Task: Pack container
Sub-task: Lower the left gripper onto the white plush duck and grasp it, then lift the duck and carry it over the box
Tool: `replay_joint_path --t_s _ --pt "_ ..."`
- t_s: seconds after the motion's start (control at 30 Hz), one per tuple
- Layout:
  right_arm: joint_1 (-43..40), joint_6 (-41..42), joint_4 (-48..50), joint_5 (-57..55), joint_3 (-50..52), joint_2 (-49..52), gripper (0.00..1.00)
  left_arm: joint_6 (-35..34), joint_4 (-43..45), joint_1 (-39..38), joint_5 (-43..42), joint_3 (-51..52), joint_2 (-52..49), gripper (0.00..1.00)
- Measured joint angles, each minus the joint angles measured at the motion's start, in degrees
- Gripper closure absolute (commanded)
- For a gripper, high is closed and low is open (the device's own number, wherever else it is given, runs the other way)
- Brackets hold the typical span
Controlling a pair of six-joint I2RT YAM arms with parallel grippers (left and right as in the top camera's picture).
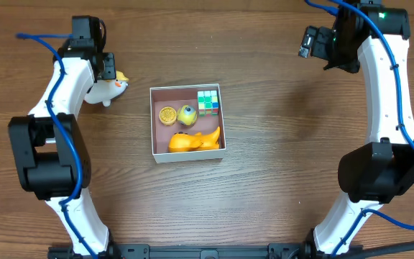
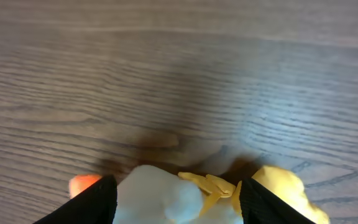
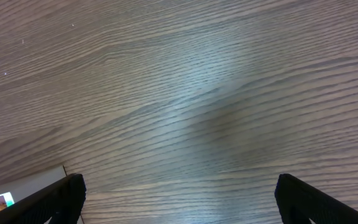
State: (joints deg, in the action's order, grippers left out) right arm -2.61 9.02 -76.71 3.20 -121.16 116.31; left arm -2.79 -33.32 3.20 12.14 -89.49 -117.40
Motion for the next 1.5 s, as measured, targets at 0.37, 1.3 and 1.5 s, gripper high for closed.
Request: replay_joint_path --t_s 0.37,1.3,1.5 --pt "-0.02 -0.02 0.0 0.0 0.0 0.0 0.0 0.37 0.83 0.0 -0.46 0.0 -3.3 0.77" --pt "0.0 -0.02 -0.04 0.0 0.0 0.0 0.0 0.17 -27.58 -4.74 -0.85 -29.53 -3.58 0.96" --pt "0.0 0.0 -0.04 0.0 0.0 0.0 0.0 -3.1 -41.62 -9.38 -0.85 -44.22 -3.69 0.96"
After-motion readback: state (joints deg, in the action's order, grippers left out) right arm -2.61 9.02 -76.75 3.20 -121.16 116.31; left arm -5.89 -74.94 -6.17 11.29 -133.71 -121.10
